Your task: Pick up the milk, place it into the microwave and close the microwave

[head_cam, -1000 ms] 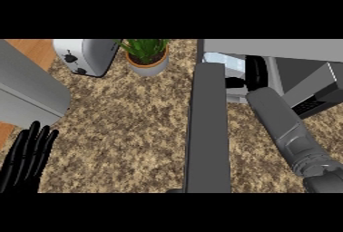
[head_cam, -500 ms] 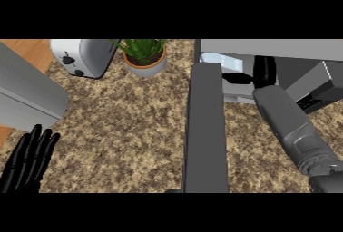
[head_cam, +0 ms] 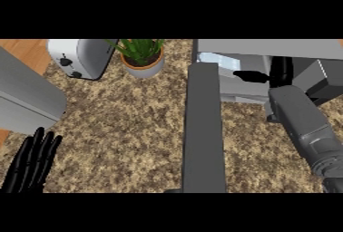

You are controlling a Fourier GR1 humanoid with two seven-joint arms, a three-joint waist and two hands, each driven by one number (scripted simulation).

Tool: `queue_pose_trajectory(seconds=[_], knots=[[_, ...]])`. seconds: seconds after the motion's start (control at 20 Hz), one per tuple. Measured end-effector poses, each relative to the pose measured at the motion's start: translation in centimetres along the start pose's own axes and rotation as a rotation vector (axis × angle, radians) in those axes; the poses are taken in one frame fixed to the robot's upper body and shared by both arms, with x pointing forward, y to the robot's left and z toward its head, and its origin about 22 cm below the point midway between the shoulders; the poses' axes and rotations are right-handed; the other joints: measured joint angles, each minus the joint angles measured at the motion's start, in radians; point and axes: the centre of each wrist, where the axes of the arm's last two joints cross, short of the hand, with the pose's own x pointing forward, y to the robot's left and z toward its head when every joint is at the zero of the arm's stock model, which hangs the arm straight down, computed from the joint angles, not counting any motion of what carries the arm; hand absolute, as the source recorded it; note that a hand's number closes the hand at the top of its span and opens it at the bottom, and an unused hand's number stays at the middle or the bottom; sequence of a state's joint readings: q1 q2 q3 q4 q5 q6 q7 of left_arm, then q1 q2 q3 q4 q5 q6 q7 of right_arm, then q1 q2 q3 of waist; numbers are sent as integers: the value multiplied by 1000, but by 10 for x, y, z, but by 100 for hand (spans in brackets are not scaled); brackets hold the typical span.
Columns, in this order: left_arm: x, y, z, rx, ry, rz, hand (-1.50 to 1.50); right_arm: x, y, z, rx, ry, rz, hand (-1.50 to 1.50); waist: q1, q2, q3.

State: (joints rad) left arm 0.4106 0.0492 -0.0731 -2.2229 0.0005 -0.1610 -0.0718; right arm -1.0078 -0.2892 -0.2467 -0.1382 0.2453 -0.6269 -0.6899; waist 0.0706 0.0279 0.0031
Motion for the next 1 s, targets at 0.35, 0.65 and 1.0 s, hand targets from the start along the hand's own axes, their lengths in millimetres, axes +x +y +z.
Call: queue_pose_trajectory(seconds=[0.35,0.65,1.0], knots=[[0,-5,6,4,15,-2,-150,-8,-8,2,57,2,-135,-150,-12,-9,-3],[5,-12,8,12,20,10,-150,-11,-5,7,108,4,-266,-150,-18,-19,-10],[5,-20,5,8,21,22,-150,-29,8,40,204,10,-387,-150,-37,-31,-14]])
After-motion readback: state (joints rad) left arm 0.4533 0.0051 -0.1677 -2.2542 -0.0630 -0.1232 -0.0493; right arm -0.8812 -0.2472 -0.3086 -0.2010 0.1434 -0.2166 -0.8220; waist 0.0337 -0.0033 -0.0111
